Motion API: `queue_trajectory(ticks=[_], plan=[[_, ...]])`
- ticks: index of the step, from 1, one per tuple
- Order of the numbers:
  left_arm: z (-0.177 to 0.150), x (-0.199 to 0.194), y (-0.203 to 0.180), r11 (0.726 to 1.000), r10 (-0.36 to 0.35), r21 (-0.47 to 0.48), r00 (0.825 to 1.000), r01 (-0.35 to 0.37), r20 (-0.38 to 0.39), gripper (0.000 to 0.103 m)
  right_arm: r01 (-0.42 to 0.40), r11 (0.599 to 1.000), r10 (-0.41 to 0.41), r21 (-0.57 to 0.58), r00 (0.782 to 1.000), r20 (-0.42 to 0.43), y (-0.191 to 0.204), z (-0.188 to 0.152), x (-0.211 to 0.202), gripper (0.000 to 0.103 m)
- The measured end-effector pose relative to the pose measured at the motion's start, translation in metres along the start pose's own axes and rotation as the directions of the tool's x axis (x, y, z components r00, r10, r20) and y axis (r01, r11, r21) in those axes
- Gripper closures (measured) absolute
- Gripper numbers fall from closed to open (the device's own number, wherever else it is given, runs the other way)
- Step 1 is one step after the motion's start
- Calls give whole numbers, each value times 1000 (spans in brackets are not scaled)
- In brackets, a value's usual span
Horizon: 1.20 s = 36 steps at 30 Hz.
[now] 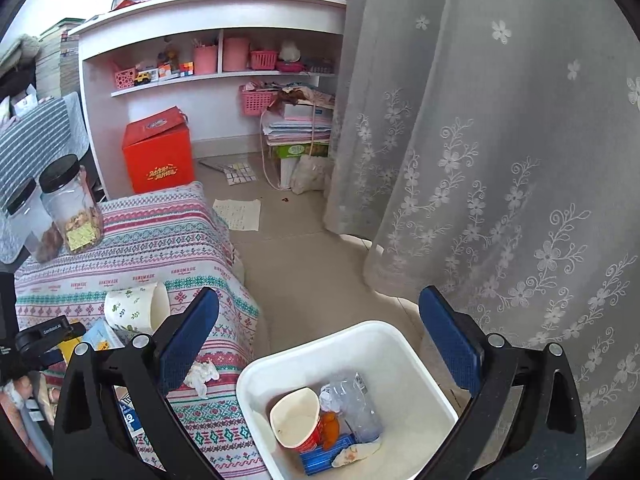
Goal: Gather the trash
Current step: 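Grasp the yellow packet with the left gripper while the right gripper grasps the milk carton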
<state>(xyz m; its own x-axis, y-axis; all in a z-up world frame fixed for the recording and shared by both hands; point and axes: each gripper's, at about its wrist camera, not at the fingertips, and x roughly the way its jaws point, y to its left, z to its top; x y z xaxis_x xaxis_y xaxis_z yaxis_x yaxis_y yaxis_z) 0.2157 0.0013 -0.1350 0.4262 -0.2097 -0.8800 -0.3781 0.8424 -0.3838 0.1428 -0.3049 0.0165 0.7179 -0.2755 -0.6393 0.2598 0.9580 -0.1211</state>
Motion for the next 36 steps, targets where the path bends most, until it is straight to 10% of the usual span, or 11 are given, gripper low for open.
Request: queue_trajectory(ticks=[2, 7, 13, 21, 36], plan=[[1, -1, -1, 1000, 0, -4, 1000, 0, 30, 25, -14, 1000, 13, -18, 1000, -11, 6, -1, 3, 7], [5, 6, -9, 994, -110, -12, 993, 110, -34, 70, -117, 990, 111, -74, 991, -72, 26, -8, 14, 7], [6, -7, -3, 985, -171, -1, 984, 171, -47, 95, -389, 913, 347, -123, 900, -265, 68, -27, 45, 7], [20, -80, 22, 980, -161, 129, 985, 152, 59, 101, -559, 810, 463, -178, 796, -390, 135, -41, 65, 7], [30, -137, 94, 968, -191, 181, 978, 174, 82, 101, -577, 776, 371, -255, 744, -555, 227, -53, 95, 15]])
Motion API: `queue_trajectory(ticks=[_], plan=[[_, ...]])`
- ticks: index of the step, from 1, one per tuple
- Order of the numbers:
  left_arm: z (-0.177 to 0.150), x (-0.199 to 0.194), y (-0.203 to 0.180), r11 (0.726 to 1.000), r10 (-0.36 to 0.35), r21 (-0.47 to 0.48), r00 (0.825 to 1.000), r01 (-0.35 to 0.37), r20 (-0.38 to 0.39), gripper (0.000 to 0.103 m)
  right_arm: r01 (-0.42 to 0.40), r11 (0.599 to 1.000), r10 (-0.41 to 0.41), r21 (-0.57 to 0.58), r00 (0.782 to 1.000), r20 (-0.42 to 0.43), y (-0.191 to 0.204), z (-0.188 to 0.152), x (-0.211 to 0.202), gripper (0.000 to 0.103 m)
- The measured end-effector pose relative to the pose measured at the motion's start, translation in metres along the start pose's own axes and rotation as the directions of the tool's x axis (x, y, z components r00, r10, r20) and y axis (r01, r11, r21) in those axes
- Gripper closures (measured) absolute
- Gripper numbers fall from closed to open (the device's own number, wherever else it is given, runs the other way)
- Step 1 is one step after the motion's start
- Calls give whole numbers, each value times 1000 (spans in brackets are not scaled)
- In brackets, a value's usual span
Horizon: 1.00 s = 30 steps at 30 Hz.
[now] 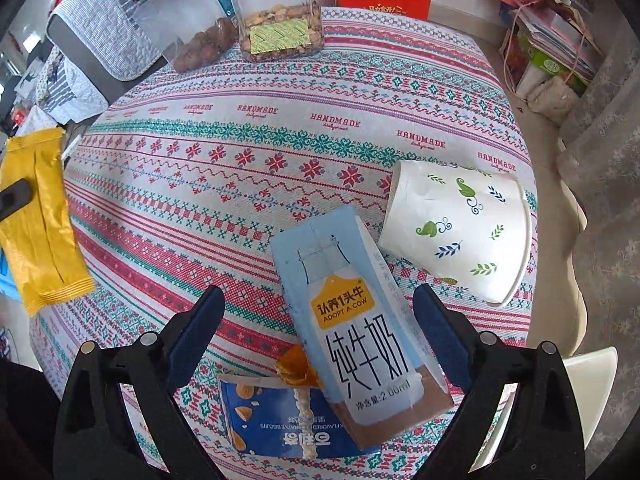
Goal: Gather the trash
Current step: 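Grasp the yellow packet with the left gripper while the right gripper grasps the milk carton, then carry the milk carton over the white bin and open the right gripper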
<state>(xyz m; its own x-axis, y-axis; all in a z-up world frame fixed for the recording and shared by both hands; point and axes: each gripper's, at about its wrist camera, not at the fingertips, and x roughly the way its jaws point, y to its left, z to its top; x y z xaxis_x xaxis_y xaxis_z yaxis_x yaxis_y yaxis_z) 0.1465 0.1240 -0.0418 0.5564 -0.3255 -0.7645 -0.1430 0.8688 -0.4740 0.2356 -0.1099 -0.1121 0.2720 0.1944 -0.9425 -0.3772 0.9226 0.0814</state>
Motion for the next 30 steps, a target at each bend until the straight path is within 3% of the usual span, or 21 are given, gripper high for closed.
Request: queue_trajectory(ticks=[1, 3, 8, 14, 22, 30], plan=[[2, -2, 1, 1000, 3, 0, 1000, -3, 5, 101, 13, 1000, -13, 2, 1000, -12, 0, 1, 5, 18], [5, -4, 3, 1000, 5, 7, 1000, -6, 12, 101, 32, 999, -31, 8, 999, -31, 1, 2, 13, 37], [7, -6, 5, 999, 28, 22, 999, -29, 24, 101, 31, 998, -30, 46, 999, -20, 9, 7, 12, 47], [11, -9, 12, 998, 56, 2, 997, -56, 52, 101, -43, 998, 38, 36, 992, 118, 40, 18, -23, 49], [12, -19, 4, 991, 125, 31, 982, -130, 142, 101, -102, 995, 98, -8, 930, 353, 76, 28, -76, 50], [15, -39, -9, 981, 153, 69, 947, -179, 281, 101, -122, 993, 108, -4, 870, 481, 74, 24, -114, 50]])
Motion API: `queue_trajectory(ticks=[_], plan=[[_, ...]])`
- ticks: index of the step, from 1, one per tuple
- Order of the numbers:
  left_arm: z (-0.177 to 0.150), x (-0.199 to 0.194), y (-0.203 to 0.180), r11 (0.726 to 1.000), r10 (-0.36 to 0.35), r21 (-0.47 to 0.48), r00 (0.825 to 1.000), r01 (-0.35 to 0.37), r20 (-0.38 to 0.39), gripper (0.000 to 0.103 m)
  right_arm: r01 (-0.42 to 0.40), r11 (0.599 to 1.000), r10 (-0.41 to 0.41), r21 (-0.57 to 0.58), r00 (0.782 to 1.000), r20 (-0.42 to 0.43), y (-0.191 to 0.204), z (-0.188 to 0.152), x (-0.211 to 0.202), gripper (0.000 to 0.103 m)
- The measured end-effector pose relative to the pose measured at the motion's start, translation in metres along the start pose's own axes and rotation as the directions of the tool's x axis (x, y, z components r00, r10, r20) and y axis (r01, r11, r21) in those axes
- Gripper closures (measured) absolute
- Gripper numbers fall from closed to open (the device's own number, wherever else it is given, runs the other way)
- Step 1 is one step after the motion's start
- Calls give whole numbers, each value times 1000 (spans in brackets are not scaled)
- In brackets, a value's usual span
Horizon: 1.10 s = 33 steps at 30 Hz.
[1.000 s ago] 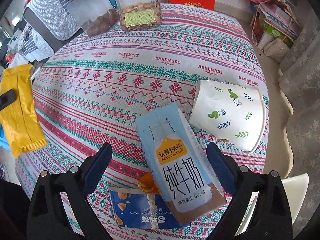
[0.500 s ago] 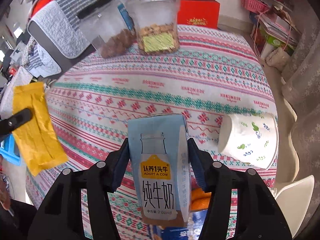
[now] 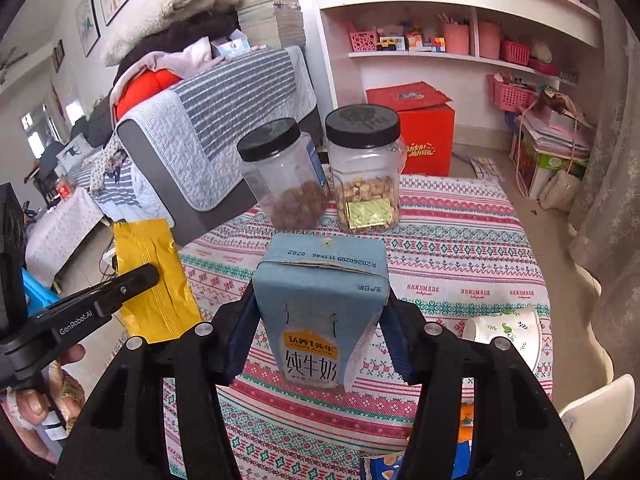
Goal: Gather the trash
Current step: 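Carry the milk carton over the white bin and open the right gripper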
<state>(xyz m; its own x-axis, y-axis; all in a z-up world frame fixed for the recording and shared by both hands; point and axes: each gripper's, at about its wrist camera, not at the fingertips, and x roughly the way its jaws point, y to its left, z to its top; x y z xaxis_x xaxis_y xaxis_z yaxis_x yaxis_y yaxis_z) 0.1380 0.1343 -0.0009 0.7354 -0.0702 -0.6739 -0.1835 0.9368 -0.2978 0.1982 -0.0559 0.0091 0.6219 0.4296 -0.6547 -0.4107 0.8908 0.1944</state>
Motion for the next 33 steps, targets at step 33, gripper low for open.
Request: queue_trajectory(ticks=[33], plan=[[-35, -34, -136, 967, -139, 230, 984, 110, 112, 101, 326, 940, -342, 103, 896, 282, -94, -23, -147, 50]])
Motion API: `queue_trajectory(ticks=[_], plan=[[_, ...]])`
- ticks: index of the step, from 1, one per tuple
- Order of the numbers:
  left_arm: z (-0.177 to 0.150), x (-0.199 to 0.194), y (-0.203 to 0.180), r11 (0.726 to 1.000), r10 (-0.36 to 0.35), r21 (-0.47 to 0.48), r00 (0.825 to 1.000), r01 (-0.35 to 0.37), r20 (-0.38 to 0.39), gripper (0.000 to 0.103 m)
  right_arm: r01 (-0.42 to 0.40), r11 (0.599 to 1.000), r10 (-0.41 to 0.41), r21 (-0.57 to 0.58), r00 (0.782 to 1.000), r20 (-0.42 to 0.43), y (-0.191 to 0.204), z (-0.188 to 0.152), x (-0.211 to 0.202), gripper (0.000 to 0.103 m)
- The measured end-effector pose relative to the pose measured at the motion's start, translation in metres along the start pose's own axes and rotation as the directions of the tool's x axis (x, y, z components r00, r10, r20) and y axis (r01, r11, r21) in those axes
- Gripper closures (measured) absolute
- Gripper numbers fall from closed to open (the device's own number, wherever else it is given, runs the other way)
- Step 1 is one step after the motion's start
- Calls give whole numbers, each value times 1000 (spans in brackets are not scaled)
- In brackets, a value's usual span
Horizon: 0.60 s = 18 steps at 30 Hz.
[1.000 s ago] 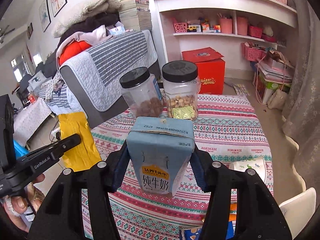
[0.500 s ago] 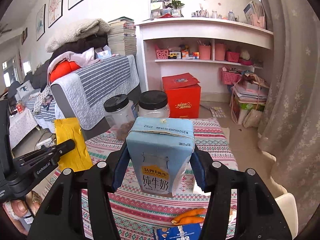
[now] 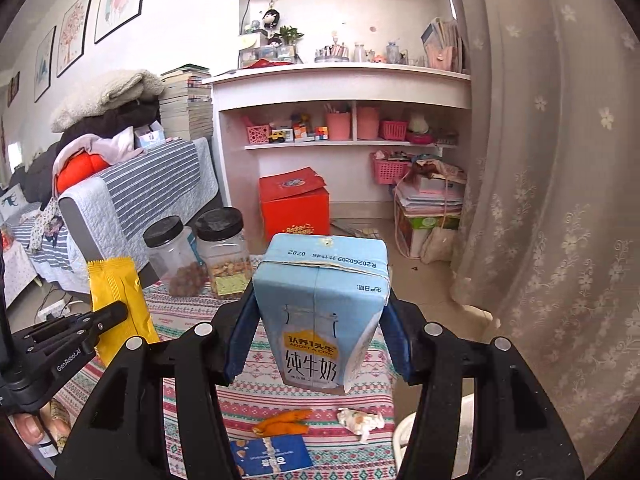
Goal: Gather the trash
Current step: 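Carry the milk carton over the white bin and open the right gripper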
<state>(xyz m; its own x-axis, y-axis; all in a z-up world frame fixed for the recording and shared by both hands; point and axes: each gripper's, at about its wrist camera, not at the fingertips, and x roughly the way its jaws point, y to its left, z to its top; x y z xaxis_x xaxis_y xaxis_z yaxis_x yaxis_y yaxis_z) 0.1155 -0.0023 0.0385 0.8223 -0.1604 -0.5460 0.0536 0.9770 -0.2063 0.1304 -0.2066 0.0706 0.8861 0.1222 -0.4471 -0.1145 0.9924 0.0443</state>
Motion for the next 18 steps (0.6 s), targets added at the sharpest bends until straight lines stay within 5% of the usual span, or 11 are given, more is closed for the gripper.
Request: queue_trajectory(ticks=[9, 18], plan=[[-7, 9, -53, 996, -68, 53, 997, 70, -28, 101, 146, 987, -145, 72, 989, -22, -63, -10, -17, 50], [-14, 24, -114, 982, -147, 107, 987, 154, -72, 101, 299, 939, -268, 170, 946, -184, -138, -35, -17, 48]])
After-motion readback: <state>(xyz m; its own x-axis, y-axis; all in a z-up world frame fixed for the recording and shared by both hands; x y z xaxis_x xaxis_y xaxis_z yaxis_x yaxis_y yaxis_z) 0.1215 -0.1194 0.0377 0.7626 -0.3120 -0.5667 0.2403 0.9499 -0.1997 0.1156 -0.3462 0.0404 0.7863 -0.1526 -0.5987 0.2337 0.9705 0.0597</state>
